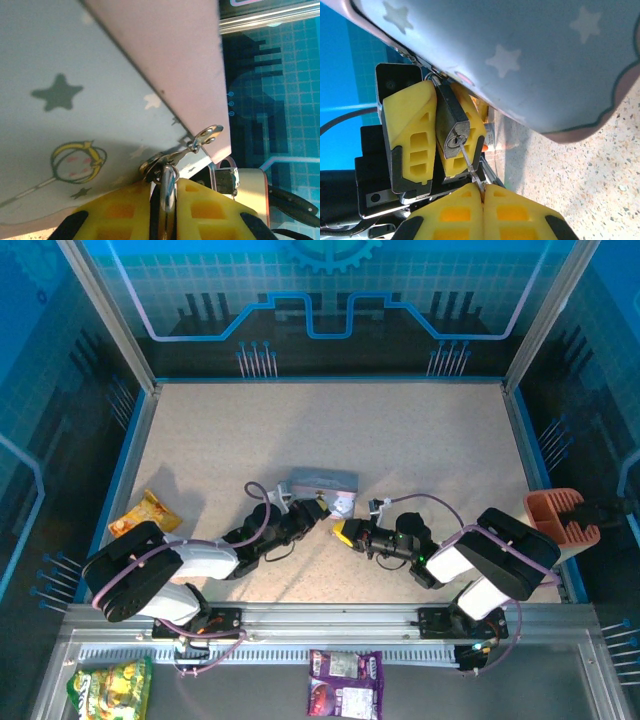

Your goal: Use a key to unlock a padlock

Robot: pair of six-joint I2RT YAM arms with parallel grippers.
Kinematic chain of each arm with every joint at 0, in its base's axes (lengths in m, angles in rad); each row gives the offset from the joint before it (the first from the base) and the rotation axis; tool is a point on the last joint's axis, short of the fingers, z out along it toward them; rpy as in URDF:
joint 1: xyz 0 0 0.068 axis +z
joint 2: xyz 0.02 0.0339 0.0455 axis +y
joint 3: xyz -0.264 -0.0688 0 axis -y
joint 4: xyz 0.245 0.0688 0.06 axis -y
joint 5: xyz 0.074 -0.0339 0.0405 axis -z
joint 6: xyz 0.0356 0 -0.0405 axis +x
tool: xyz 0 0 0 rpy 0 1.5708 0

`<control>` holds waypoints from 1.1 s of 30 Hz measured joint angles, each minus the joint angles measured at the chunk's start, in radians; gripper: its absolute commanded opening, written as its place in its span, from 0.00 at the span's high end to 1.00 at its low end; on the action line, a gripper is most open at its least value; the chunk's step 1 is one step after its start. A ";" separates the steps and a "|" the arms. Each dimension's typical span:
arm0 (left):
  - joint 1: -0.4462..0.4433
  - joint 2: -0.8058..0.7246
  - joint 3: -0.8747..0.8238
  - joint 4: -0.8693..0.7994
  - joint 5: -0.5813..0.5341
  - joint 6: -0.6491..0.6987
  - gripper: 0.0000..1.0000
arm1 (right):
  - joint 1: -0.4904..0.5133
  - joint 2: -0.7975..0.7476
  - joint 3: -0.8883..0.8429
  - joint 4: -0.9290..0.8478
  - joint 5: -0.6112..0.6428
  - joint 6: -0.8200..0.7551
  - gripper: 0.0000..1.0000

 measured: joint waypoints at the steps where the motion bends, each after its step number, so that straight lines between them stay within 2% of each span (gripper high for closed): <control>1: -0.002 0.000 0.000 -0.001 0.000 0.000 0.99 | 0.000 0.000 0.000 -0.003 -0.002 0.000 1.00; 14: -0.036 0.032 0.005 0.014 -0.015 0.000 0.99 | 0.000 -0.069 -0.001 -0.109 -0.031 -0.037 1.00; 33: -0.082 0.009 0.005 -0.013 -0.056 0.003 1.00 | -0.037 -0.087 -0.014 -0.124 -0.105 -0.072 1.00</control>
